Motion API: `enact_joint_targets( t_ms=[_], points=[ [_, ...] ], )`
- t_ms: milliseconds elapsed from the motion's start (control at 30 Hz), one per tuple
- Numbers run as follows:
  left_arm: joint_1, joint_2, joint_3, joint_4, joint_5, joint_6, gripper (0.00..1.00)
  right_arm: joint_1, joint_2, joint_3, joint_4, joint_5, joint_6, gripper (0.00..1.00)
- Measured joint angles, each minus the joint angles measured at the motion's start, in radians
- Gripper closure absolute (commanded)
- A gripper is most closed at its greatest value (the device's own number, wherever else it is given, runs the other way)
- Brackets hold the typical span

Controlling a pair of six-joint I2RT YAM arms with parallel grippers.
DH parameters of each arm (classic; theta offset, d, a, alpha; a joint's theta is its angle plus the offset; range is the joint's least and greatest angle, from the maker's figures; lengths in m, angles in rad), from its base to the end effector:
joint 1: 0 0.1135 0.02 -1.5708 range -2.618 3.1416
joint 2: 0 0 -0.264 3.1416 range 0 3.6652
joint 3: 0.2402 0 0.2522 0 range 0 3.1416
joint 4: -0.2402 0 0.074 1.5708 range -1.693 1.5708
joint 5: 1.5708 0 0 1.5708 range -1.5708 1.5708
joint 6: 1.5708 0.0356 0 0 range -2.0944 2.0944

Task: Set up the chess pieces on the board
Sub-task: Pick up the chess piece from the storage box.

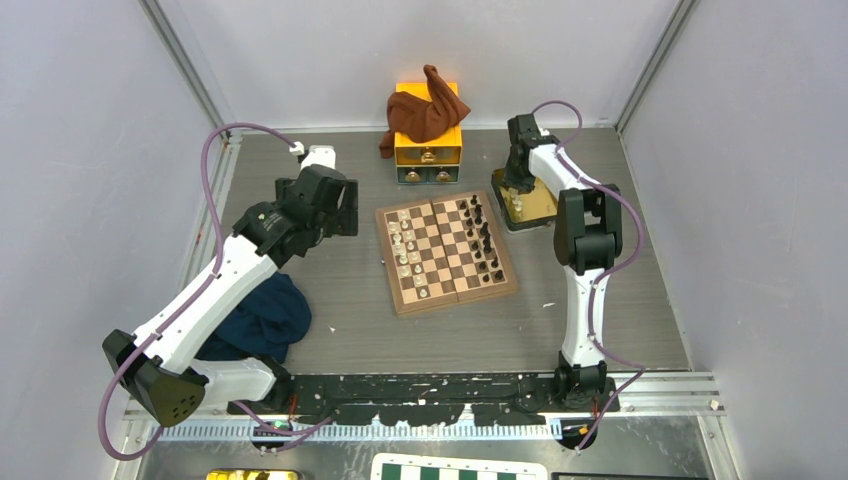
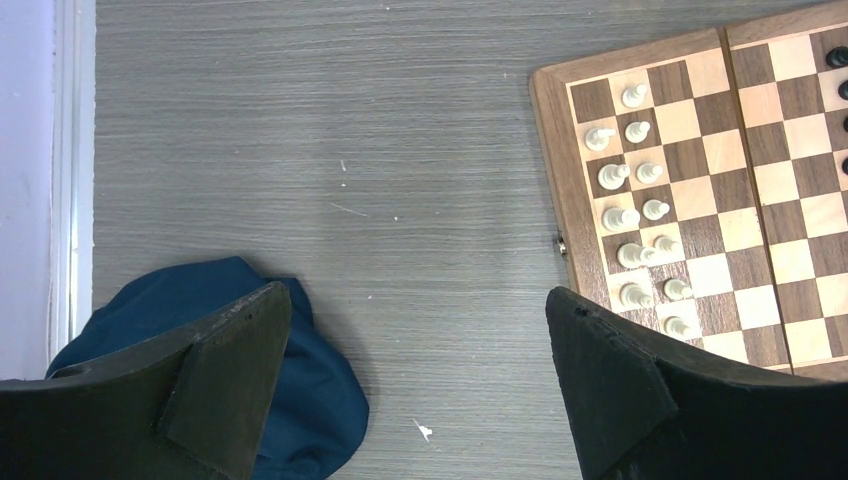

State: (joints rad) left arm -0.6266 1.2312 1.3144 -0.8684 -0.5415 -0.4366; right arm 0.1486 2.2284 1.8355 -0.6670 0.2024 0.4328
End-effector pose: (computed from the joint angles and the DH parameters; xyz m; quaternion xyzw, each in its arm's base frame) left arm 0.2093 -0.1289 0.3687 -0.0175 0.8959 0.0260 0.4432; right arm 0.4796 0.0646 0.1891 0.1616 0.9493 -0.0216 0.2689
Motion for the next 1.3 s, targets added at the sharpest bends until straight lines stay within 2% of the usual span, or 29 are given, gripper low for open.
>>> enact_joint_targets(
  t_ms=[167,367,667,1300],
  points=[
    [0.0,0.0,0.0,-0.001,0.0,0.0,0.01,-0.002,0.0,-0.017,0.008,-0.001,0.002,0.67],
    [0.0,0.0,0.0,-0.002,0.0,0.0,0.01,-0.007,0.002,-0.027,0.014,-0.003,0.008,0.8],
    [0.0,-0.001,-0.003,-0.004,-0.001,0.002,0.01,-0.01,0.002,-0.029,0.017,-0.002,0.011,0.91],
    [0.0,-0.009,-0.016,-0.004,-0.001,0.003,0.01,-0.015,0.0,0.013,-0.003,0.04,-0.036,0.95]
  ],
)
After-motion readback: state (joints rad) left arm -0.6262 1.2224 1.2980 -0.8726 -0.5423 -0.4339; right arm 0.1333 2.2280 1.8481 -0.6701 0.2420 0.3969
